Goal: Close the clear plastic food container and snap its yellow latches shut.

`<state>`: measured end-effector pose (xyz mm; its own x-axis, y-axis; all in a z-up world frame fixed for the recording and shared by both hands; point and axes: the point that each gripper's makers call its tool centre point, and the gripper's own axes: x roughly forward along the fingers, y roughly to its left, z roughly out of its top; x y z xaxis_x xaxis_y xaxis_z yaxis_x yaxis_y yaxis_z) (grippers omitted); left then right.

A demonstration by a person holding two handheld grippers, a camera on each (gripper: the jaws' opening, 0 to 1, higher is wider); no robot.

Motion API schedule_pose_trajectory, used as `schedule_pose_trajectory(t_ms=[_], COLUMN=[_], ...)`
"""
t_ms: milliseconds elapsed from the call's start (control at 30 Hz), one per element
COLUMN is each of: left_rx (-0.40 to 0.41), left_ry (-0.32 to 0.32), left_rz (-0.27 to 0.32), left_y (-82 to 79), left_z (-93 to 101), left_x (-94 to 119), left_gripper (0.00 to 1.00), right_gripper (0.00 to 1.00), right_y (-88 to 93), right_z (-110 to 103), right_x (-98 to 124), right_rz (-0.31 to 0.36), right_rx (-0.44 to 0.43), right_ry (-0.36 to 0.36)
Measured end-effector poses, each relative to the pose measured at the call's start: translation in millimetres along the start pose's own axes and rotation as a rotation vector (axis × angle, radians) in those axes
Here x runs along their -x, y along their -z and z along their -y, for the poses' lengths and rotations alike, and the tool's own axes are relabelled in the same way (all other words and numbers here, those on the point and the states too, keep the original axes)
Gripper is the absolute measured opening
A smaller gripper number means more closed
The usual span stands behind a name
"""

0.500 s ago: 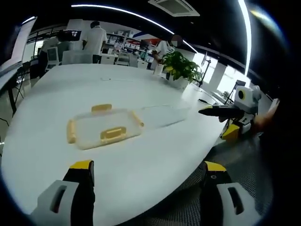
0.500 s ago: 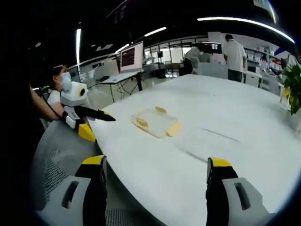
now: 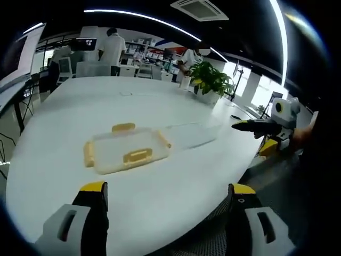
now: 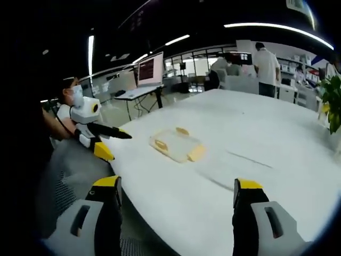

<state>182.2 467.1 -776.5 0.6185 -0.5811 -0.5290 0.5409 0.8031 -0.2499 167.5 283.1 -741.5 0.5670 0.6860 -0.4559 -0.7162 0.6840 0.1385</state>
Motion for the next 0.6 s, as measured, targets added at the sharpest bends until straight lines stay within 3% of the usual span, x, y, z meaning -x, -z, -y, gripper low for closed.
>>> schedule_pose_trajectory(t_ms=[167,233,433,567,600], left_rx=[0.034,0.028,-0.013,-0.005,0.001], left_ry=[0.001,-0.005,0.008,0.021,0.022], left_rz=[-0.007,-0.006,-0.023,-0.020,-0.013], left_y=[0.9,0.1,1.1,-4.3,-6.1], left_z=[-2.0,-2.4,-0.4,-2.0,-2.8], left_x=[-0.2,1.1,2.2,6.1,6.8], left_gripper=[0.92,0.91,0.91,0.92,0.92], right_gripper=[0.79,0.77,0.76,0.76,0.75], right_y=[-5.8,-10.7,-19.7,-12.3,-15.1], right_z=[0.1,2.1,11.8,13.6,11.7], right_x=[1.9,3.4,6.4,4.1,2.4], right_rz=[0.011,0.028,0.049,-0.026,-0.014], right_rx=[0.018,-0.029,-0.055,-0.018,-0.014], right_ry=[-0.016,-0.025,0.008,0.012,0.005])
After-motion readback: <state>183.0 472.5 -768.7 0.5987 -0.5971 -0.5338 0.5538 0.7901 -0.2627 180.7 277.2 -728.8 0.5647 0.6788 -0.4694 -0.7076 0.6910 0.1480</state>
